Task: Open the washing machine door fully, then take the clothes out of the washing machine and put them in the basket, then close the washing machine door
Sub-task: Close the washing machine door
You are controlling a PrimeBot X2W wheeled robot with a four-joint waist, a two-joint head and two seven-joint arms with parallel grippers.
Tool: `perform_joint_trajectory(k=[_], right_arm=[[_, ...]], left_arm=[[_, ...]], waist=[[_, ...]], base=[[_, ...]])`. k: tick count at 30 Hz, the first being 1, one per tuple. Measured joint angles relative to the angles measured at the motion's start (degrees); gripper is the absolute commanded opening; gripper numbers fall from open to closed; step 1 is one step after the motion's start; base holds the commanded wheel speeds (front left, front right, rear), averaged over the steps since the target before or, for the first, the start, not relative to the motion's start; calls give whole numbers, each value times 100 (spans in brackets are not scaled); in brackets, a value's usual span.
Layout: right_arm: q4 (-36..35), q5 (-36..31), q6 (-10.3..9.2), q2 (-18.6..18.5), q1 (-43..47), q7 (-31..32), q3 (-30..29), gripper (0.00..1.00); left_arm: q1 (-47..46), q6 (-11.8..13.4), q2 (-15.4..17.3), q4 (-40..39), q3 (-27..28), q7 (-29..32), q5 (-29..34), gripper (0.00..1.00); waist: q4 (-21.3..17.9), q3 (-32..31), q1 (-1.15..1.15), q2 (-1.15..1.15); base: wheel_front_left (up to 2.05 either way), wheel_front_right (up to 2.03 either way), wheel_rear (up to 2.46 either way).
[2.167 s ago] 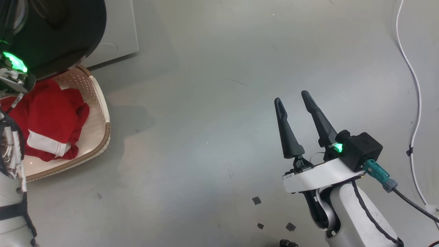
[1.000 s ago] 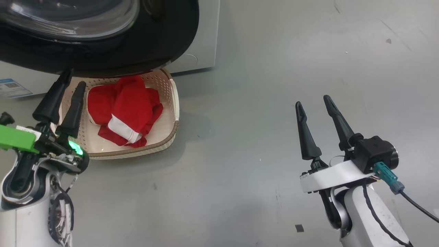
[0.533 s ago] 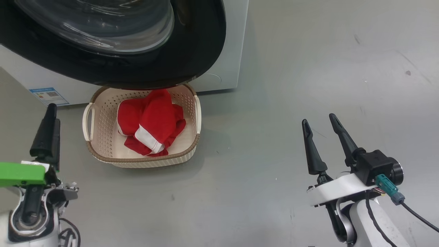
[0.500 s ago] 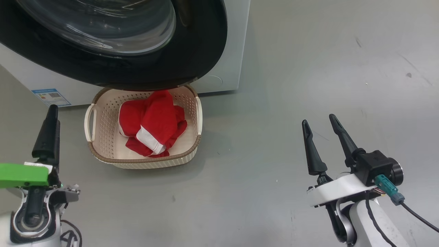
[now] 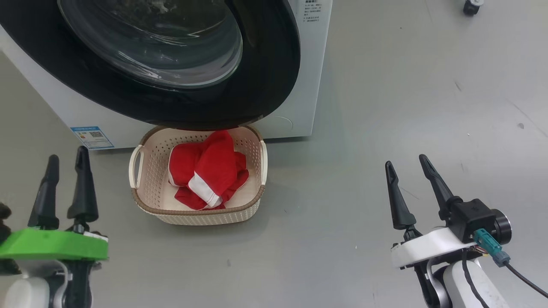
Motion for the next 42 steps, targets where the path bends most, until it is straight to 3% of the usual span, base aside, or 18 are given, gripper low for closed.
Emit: perform_joint_trajectory(k=[6,16,25,42], right_arm=[[12,-21,47,-55,203,0,10,100],[41,-23,44,15,549,0,15,100],[40,2,-15,70,827,0,-57,100],[13,2,-108,109,1072,0,-126,100]], left_arm=[[337,25,113,-47,-316,-420,1018,100],[947,594,124,69,-751,-677,2058,100],[1323,964,34,182,-1039,-676,2373,100],[1614,1127,-110,224,-1127,-676,2468,100]], waist=[[44,-169,0,0],[-5,-464,0,0],[-18,-683,0,0],[14,-822,0,0]], base=[[0,0,0],[0,0,0],[0,0,0],[0,0,0]])
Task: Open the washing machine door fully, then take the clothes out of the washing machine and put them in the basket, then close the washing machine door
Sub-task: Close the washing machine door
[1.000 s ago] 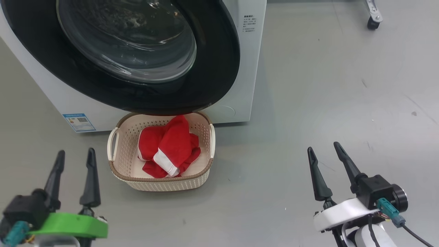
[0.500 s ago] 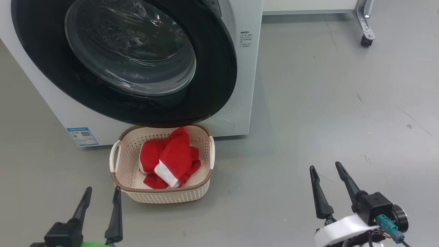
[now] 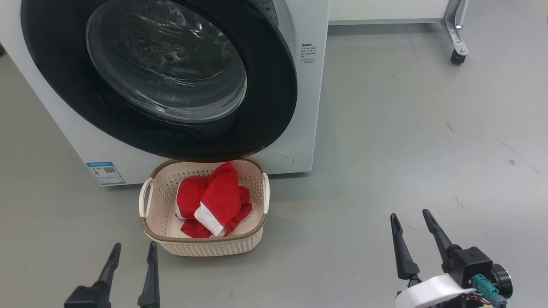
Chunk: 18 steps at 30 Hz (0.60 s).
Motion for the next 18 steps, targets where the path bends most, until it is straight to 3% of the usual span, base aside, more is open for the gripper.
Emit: perform_joint_trajectory(k=[12,13,14,15,18], right_arm=[[-34,-2,1,7,29,0,15,100],[-35,-2,1,7,29,0,15,86],[-38,-2,8,7,29,0,16,12],[-38,-2,10,7,29,0,23,0],[-36,-2,58,8,30,0,53,0]], left_arm=[[2,69,-85,-115,-32,-41,57,100],[2,69,-87,-121,-32,-51,70,100],[2,70,-96,-130,-32,-51,73,100],[2,74,-104,-138,-38,-51,77,100],[2,74,-110,-151,-83,-52,103,100]], waist=[[-10,13,0,0],[-11,15,0,0],[-12,16,0,0],[-12,19,0,0],[0,30,0,0]], base=[[0,0,0],[0,0,0],[0,0,0],[0,0,0],[0,0,0]])
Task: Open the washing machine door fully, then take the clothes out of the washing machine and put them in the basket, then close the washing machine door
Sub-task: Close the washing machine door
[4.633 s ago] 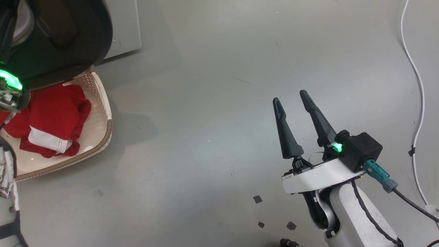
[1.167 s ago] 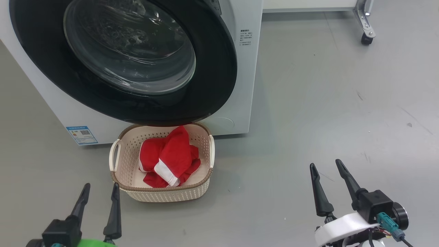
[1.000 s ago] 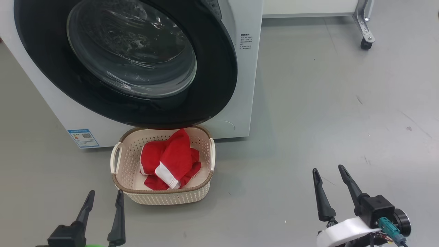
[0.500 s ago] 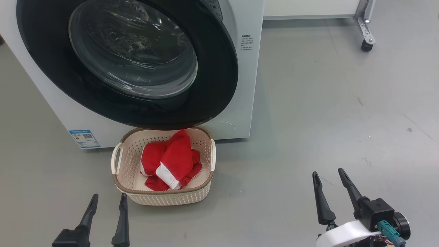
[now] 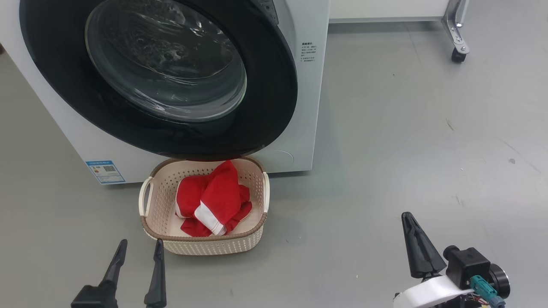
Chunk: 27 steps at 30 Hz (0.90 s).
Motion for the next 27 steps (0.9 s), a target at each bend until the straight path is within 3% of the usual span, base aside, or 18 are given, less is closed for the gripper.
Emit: perform_joint_trajectory(k=[12,27], right_arm=[[-7,-54,154,-99,-117,0,46,0],[-4,-281,477,-219,-1448,103,279,0]], left_arm=[[-5,20,-7,-157,-73,-32,182,100],[-279,22,-10,-485,-303,-64,386,100]], waist=[[137,159,0,0],[425,782,0,0]], base=[[0,0,0],[0,0,0]])
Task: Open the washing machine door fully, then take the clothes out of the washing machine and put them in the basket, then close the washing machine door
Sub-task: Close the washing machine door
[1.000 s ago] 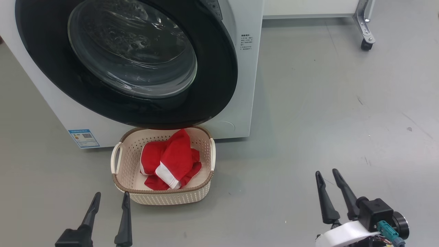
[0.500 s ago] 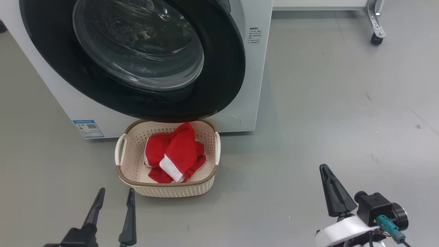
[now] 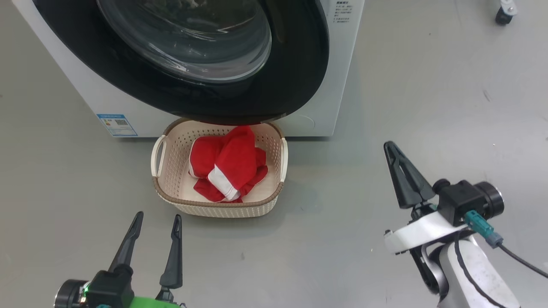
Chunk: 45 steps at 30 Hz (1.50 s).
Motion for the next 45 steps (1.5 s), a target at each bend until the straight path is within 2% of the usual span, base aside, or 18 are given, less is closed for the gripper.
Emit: perform_joint_trajectory(k=[10,21,33,45], right_arm=[[46,-121,130,-202,-1238,216,-90,0],[419,-132,252,-328,-2424,427,-126,0],[1062,36,352,-310,-3227,517,-212,0],[1595,51,393,-377,-3700,509,-229,0]], left_arm=[[-482,-57,-71,-141,-127,-60,57,100],[-976,-114,-166,-120,-245,-112,98,100],[-1318,-157,-223,37,-266,-169,151,100],[-1415,-157,-254,219,-267,-212,152,100]], waist=[[311,613,0,0],[719,1237,0,0],[1049,1687,0,0],[1139,1773,0,0]], base=[[0,0,0],[0,0,0],[0,0,0],[0,0,0]])
